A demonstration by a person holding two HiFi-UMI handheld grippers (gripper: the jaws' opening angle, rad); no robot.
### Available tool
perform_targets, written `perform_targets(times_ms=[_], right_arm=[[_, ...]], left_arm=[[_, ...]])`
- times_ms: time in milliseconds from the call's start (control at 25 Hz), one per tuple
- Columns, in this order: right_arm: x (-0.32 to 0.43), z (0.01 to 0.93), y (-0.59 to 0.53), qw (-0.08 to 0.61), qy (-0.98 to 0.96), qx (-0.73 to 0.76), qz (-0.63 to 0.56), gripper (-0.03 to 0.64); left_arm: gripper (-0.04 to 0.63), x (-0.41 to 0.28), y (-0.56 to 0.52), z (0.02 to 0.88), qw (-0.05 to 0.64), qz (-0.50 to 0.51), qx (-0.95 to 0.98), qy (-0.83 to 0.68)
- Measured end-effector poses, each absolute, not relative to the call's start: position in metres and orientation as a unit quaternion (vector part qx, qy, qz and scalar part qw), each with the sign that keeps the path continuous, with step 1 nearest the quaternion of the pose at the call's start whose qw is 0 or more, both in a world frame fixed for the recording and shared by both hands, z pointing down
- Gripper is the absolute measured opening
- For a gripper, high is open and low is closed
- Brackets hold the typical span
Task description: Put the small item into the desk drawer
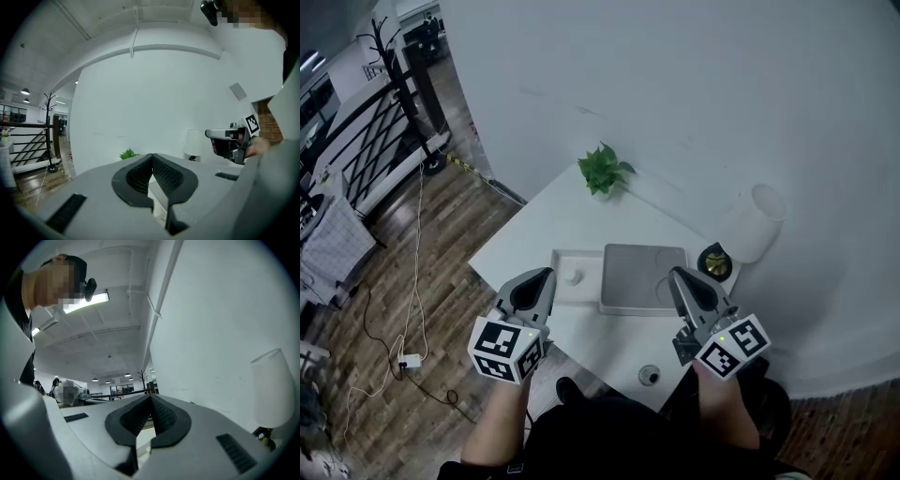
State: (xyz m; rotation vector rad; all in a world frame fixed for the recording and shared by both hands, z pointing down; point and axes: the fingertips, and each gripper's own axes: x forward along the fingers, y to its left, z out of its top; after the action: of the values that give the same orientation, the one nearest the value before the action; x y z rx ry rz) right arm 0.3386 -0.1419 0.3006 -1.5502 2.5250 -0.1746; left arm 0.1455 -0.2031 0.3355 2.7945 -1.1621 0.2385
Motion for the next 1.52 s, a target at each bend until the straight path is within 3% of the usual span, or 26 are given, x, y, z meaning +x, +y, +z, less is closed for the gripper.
perform_targets(times_ms=[440,960,1520], right_arm=[[0.340,0.303,-0.169,0.063,0.830,-0.554,-0.011,0.003],[0.355,0.348,-0.157,-0.020,0.817,-0.576,-0.015,0.003],[0.342,0.340,-0.163,-0.007,0.833,-0.553,-0.013,0.003]], left_arm=[[0.009,0.152,-0.231,0.349,0.054,0.086,0.914,-0.393],[0.009,0.142,-0.224,0.383,0.077,0.112,0.909,-0.393],[0.009,0.140,-0.228,0.380,0.075,0.114,0.908,-0.396]])
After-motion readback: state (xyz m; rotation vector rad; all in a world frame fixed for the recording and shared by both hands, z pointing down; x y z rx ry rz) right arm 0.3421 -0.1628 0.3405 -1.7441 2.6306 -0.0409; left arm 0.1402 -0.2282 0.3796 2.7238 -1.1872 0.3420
